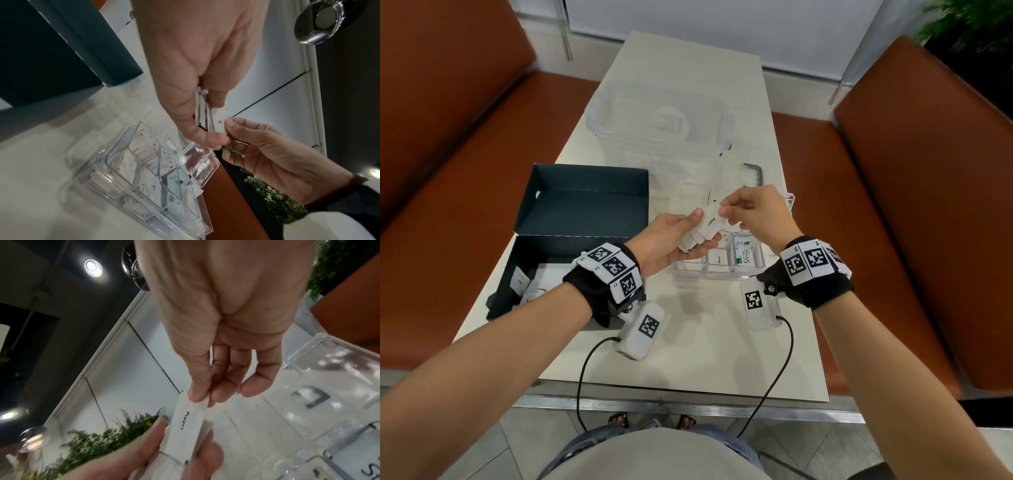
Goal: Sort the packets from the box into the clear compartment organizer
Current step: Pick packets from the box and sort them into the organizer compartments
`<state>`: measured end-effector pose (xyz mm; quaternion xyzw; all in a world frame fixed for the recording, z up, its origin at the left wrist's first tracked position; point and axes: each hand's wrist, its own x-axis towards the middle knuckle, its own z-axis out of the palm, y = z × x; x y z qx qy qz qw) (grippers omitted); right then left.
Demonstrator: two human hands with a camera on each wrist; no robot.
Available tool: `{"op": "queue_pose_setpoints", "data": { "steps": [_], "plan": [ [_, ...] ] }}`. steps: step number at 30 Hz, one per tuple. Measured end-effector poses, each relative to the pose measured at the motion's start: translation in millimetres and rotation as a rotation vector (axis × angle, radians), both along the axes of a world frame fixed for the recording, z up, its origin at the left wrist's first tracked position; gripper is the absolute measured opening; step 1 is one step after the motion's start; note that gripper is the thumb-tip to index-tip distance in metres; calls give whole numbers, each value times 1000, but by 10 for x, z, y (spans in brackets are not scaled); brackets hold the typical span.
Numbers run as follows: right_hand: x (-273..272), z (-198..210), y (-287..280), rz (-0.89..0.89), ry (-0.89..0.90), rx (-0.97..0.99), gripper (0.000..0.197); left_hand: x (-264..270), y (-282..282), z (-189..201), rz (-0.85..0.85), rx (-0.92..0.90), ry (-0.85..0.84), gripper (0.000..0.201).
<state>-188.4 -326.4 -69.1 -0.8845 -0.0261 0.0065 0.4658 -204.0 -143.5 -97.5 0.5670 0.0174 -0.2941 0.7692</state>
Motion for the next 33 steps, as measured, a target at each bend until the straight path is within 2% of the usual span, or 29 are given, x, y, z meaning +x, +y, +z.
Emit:
{"op": "queue_pose_setpoints", "data": {
  "steps": [3, 5, 11, 17, 26, 30, 33],
  "plan": [
    [79, 8, -174, -66, -40, -76, 5, 26, 53, -17, 43, 34, 2, 41],
    [122, -32, -264, -70, -25, -200, 7, 40, 90, -25, 75, 51, 8, 40],
    [201, -299, -129, 106, 151, -598, 10, 19, 108, -38, 90, 76, 18, 40],
    [256, -443, 33, 158, 272, -734, 10, -4, 119, -45, 96, 85, 28, 42],
    [242, -620, 124, 164, 135, -969, 2, 5, 168, -26, 94, 74, 51, 43],
    [176, -636, 132, 187, 35, -1042, 6, 13, 163, -9, 95, 65, 77, 44],
    [129, -623, 156, 219, 35, -1100, 10, 21, 157, 21, 86, 22, 125, 48]
  ]
}}
